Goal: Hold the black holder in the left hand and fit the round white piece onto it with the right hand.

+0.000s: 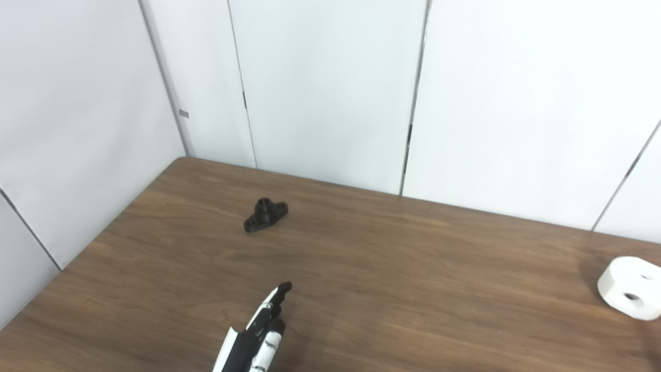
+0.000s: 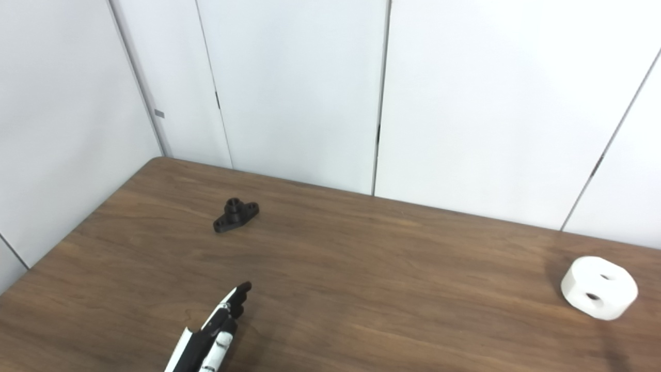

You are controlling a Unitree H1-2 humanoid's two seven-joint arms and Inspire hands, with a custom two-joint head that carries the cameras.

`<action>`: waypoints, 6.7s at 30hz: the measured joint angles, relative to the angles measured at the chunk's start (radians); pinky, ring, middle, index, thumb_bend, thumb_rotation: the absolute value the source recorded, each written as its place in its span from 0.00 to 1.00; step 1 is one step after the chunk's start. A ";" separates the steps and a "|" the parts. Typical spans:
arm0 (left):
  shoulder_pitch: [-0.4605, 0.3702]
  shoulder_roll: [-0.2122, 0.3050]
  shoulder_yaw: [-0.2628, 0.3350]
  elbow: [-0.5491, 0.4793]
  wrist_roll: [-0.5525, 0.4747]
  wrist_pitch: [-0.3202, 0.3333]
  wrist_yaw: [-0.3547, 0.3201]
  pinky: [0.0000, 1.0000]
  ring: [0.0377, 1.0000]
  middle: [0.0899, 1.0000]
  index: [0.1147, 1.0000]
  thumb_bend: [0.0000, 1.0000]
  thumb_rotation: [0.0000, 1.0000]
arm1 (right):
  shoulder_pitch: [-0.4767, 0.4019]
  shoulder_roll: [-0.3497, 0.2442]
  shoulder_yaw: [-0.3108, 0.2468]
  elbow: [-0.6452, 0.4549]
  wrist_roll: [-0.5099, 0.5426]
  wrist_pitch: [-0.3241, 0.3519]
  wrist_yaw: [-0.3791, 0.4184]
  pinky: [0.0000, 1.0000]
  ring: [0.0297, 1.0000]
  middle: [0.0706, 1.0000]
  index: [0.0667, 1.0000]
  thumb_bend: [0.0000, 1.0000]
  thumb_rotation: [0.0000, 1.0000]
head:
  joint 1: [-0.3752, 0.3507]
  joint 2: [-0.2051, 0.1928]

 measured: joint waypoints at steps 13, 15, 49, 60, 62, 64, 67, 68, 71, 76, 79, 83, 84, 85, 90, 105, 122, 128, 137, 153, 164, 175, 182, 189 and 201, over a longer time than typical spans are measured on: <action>0.007 -0.015 0.072 -0.060 0.246 0.050 0.212 0.91 0.91 0.89 0.84 0.55 0.00 | -0.008 -0.023 -0.002 0.028 0.006 -0.002 0.005 1.00 1.00 1.00 1.00 0.67 1.00 | -0.003 0.002; 0.001 -0.014 0.081 -0.100 0.276 0.088 0.219 0.92 0.92 0.89 0.84 0.58 0.00 | -0.008 -0.023 -0.002 0.027 0.006 -0.003 0.007 1.00 1.00 1.00 1.00 0.67 1.00 | -0.006 0.006; -0.446 0.108 0.198 0.067 0.565 0.626 0.170 0.90 0.95 0.90 0.78 0.85 0.35 | 0.014 -0.021 -0.003 0.006 -0.022 -0.023 0.009 1.00 1.00 1.00 0.99 0.62 1.00 | -0.026 0.018; -0.552 0.193 0.156 0.264 0.624 0.657 0.189 0.95 0.93 0.88 0.75 0.88 0.37 | 0.025 -0.024 -0.002 0.001 -0.020 -0.025 0.017 1.00 1.00 1.00 1.00 0.58 1.00 | -0.029 0.023; -0.571 0.211 0.136 0.311 0.644 0.654 0.202 0.96 0.93 0.88 0.75 0.88 0.37 | 0.025 -0.024 -0.002 0.000 -0.020 -0.025 0.017 1.00 1.00 1.00 1.00 0.59 1.00 | -0.029 0.025; -0.581 0.230 0.116 0.343 0.657 0.654 0.204 0.98 0.94 0.88 0.75 0.87 0.37 | 0.025 -0.023 -0.002 -0.001 -0.022 -0.025 0.017 1.00 1.00 1.00 1.00 0.60 1.00 | -0.032 0.025; -0.590 0.251 0.099 0.368 0.659 0.653 0.204 0.98 0.94 0.88 0.74 0.87 0.34 | 0.029 -0.023 -0.002 -0.005 -0.023 -0.024 0.017 1.00 1.00 1.00 1.00 0.61 1.00 | -0.034 0.028; -0.595 0.256 0.094 0.376 0.658 0.652 0.204 0.98 0.94 0.88 0.74 0.87 0.34 | 0.032 -0.023 -0.003 -0.008 -0.023 -0.023 0.017 1.00 1.00 1.00 1.00 0.61 1.00 | -0.034 0.028; -0.616 0.269 0.091 0.425 0.642 0.648 0.200 1.00 0.95 0.90 0.74 0.87 0.32 | 0.040 -0.023 -0.003 -0.015 -0.025 -0.018 0.016 1.00 1.00 1.00 1.00 0.61 1.00 | -0.037 0.029; -0.639 0.279 0.093 0.447 0.579 0.648 0.157 1.00 0.99 0.92 0.74 0.85 0.35 | 0.044 -0.023 -0.003 -0.017 -0.024 -0.016 0.017 1.00 1.00 1.00 1.00 0.57 1.00 | -0.032 0.032; -0.656 0.282 0.093 0.455 0.542 0.649 0.122 1.00 1.00 0.93 0.71 0.85 0.36 | 0.044 -0.023 -0.003 -0.017 -0.021 -0.017 0.017 1.00 1.00 1.00 1.00 0.59 1.00 | -0.034 0.035; -0.680 0.287 0.086 0.458 0.521 0.657 0.085 1.00 1.00 0.95 0.71 0.86 0.37 | 0.045 -0.023 -0.003 -0.017 -0.018 -0.016 0.017 1.00 1.00 1.00 0.99 0.59 1.00 | -0.037 0.037; -0.685 0.289 0.084 0.459 0.517 0.658 0.083 1.00 1.00 0.95 0.71 0.86 0.37 | 0.045 -0.023 -0.003 -0.017 -0.018 -0.016 0.017 1.00 1.00 1.00 0.99 0.59 1.00 | -0.038 0.038; -0.689 0.289 0.082 0.461 0.512 0.660 0.080 1.00 1.00 0.95 0.71 0.86 0.37 | 0.045 -0.023 -0.003 -0.018 -0.019 -0.017 0.017 1.00 1.00 1.00 1.00 0.62 1.00 | -0.038 0.038; -0.713 0.292 0.076 0.492 0.498 0.666 0.058 1.00 1.00 0.96 0.73 0.87 0.40 | 0.046 -0.024 0.000 -0.018 -0.032 -0.020 0.017 1.00 1.00 1.00 1.00 0.74 1.00 | -0.040 0.041; -0.759 0.307 0.043 0.557 0.496 0.664 0.064 1.00 1.00 0.96 0.73 0.86 0.38 | 0.072 -0.016 0.004 -0.052 -0.086 0.034 -0.012 1.00 1.00 1.00 1.00 0.73 1.00 | -0.041 0.046; -0.756 0.336 -0.027 0.568 0.550 0.667 0.087 1.00 1.00 0.94 0.71 0.88 0.33 | 0.075 -0.017 0.006 -0.054 -0.088 0.039 -0.016 1.00 1.00 1.00 1.00 0.73 1.00 | -0.032 0.061; -0.756 0.340 -0.036 0.568 0.554 0.674 0.092 1.00 1.00 0.92 0.62 0.84 0.30 | 0.075 -0.017 0.005 -0.054 -0.087 0.041 -0.016 1.00 1.00 1.00 1.00 0.74 1.00 | -0.032 0.066; -0.755 0.324 -0.017 0.597 0.539 0.619 0.167 1.00 0.94 0.82 0.42 0.52 0.05 | 0.075 -0.019 0.005 -0.056 -0.084 0.045 -0.015 1.00 1.00 1.00 1.00 0.74 1.00 | -0.031 0.071; -0.754 0.310 -0.012 0.632 0.537 0.545 0.232 1.00 0.90 0.77 0.42 0.52 0.05 | 0.075 -0.020 0.004 -0.056 -0.072 0.047 -0.014 1.00 1.00 1.00 1.00 0.77 1.00 | -0.031 0.072; -0.703 0.286 -0.022 0.511 0.524 0.576 0.159 0.98 0.92 0.79 0.42 0.52 0.05 | 0.077 -0.019 0.006 -0.073 -0.082 0.083 -0.024 1.00 1.00 1.00 1.00 0.77 1.00 | -0.067 0.086; -0.567 0.233 -0.088 0.302 0.510 0.564 0.086 1.00 0.93 0.81 0.42 0.52 0.05 | 0.085 -0.007 0.011 -0.089 -0.094 0.100 -0.033 1.00 1.00 0.99 0.97 0.74 0.97 | -0.113 0.106; -0.484 0.230 -0.159 0.187 0.541 0.506 0.060 0.91 0.91 0.81 0.42 0.52 0.05 | 0.091 0.017 0.013 -0.107 -0.099 0.101 -0.048 1.00 1.00 0.98 0.96 0.70 0.98 | -0.169 0.135; -0.425 0.201 -0.229 0.060 0.547 0.488 -0.028 0.87 0.93 0.82 0.42 0.52 0.05 | 0.096 0.042 0.039 -0.133 -0.153 0.101 -0.061 1.00 0.98 0.97 0.96 0.66 0.99 | -0.239 0.175; -0.363 0.212 -0.327 0.005 0.614 0.376 -0.109 0.96 0.92 0.81 0.42 0.52 0.05 | 0.130 0.107 0.104 -0.200 -0.226 0.140 -0.077 1.00 0.99 0.96 0.95 0.59 1.00 | -0.354 0.242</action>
